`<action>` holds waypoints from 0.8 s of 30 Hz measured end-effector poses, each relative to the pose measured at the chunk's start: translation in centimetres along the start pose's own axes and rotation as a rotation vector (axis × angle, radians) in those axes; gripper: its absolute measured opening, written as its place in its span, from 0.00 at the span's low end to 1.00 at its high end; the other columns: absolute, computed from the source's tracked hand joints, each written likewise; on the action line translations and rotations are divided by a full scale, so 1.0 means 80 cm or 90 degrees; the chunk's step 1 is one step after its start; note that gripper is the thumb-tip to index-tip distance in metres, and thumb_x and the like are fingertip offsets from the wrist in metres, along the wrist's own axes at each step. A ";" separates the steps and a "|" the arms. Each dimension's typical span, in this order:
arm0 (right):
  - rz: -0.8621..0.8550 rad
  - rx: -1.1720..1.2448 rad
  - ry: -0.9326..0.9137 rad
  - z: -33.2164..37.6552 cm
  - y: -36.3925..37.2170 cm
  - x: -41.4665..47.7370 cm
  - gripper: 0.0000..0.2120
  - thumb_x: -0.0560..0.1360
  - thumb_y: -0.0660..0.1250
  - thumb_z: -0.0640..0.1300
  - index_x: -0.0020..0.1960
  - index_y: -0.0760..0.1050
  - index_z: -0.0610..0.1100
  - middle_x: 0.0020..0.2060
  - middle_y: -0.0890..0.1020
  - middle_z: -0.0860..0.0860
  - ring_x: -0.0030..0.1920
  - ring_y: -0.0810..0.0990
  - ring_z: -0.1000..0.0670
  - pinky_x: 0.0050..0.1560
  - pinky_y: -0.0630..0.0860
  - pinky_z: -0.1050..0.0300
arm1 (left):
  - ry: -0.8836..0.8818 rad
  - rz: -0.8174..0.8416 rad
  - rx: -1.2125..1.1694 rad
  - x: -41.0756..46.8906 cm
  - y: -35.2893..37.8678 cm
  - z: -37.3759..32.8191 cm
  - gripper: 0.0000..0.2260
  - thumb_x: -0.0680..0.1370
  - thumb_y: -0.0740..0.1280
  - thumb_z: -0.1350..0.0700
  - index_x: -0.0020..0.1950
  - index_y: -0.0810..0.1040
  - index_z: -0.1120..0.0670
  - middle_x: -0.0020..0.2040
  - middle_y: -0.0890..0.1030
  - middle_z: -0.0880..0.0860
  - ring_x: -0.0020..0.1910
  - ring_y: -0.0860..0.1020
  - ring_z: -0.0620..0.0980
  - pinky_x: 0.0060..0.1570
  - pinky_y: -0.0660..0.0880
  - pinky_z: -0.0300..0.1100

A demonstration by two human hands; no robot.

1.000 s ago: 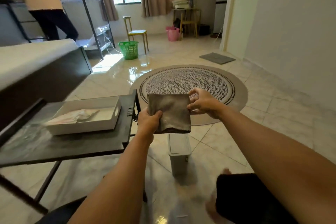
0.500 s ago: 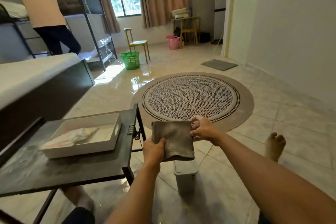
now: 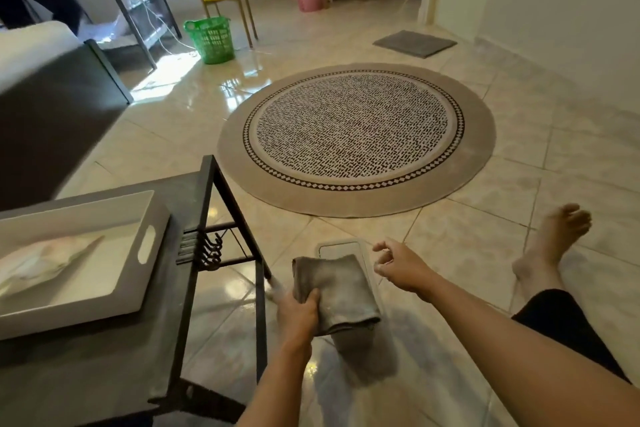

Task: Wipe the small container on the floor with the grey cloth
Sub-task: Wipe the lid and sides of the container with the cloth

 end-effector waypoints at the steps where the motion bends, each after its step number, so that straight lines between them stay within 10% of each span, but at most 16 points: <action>1: 0.007 -0.008 0.015 -0.010 0.003 0.004 0.19 0.76 0.65 0.36 0.66 0.71 0.45 0.45 0.80 0.47 0.41 0.78 0.49 0.41 0.77 0.53 | -0.003 -0.009 0.009 0.005 0.001 0.004 0.15 0.80 0.67 0.62 0.66 0.75 0.60 0.56 0.82 0.60 0.55 0.80 0.57 0.55 0.80 0.57; 10: 0.063 0.057 0.013 -0.024 0.032 0.024 0.33 0.74 0.64 0.29 0.77 0.63 0.46 0.39 0.75 0.44 0.40 0.77 0.49 0.41 0.79 0.55 | 0.052 0.001 0.092 0.020 0.015 -0.005 0.05 0.81 0.65 0.57 0.49 0.75 0.47 0.49 0.80 0.54 0.48 0.81 0.52 0.49 0.82 0.57; 16: 0.100 0.081 0.021 -0.034 0.027 -0.004 0.39 0.73 0.64 0.25 0.79 0.57 0.46 0.39 0.73 0.43 0.39 0.76 0.48 0.43 0.80 0.52 | 0.105 -0.008 0.235 0.003 0.012 -0.005 0.24 0.77 0.71 0.59 0.68 0.64 0.54 0.62 0.74 0.58 0.55 0.78 0.52 0.47 0.82 0.50; 20: 0.120 0.082 0.035 -0.051 0.021 -0.026 0.42 0.72 0.65 0.25 0.80 0.54 0.47 0.37 0.73 0.45 0.37 0.77 0.51 0.45 0.82 0.49 | 0.262 -0.050 0.506 -0.015 0.015 -0.008 0.43 0.73 0.74 0.50 0.79 0.49 0.52 0.76 0.56 0.57 0.75 0.57 0.58 0.72 0.64 0.56; 24: 0.150 0.070 0.046 -0.056 0.016 -0.042 0.48 0.71 0.67 0.26 0.80 0.50 0.56 0.41 0.75 0.41 0.40 0.79 0.47 0.48 0.83 0.43 | 0.449 0.099 0.655 -0.031 0.050 0.008 0.37 0.76 0.64 0.41 0.79 0.46 0.42 0.79 0.46 0.50 0.78 0.44 0.54 0.74 0.48 0.57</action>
Point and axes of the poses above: each hand's wrist, its own x-axis towards the middle knuckle, its own y-axis out of the palm, z = x × y, the point moved 4 cm from there along x, towards the middle knuckle
